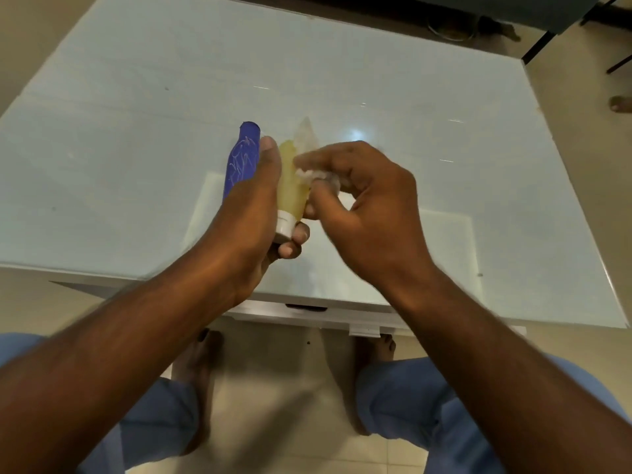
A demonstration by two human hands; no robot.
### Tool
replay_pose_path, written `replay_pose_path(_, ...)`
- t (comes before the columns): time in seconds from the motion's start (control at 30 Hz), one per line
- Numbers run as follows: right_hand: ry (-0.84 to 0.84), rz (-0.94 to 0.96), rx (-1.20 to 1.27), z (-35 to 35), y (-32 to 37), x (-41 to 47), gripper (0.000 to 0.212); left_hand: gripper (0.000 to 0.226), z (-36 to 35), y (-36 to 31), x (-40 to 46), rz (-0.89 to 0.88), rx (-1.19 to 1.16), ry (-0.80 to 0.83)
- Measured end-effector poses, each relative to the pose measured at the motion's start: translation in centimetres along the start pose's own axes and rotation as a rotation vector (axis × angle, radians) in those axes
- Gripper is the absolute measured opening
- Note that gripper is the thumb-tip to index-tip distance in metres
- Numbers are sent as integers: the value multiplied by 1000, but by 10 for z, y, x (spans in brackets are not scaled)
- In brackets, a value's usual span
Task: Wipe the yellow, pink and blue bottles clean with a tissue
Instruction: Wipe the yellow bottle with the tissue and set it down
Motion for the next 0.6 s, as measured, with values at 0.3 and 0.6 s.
replay_pose_path(0.3,32,-92,83,-3,-2,-6,19,50,16,4,7,69,87,-185)
replay_pose_path(0.6,6,-144,190,-2,-3,-6,16,31,19,2,7,16,-52,-208)
Point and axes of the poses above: each hand's wrist, its own x-axis towards the middle knuckle, its own z-axis out of the back of the hand, y = z × x, the point moved 4 cm from there along x, towards the middle knuckle, and after that the axes turned 11 degrees about y, right-handed, at the moved point
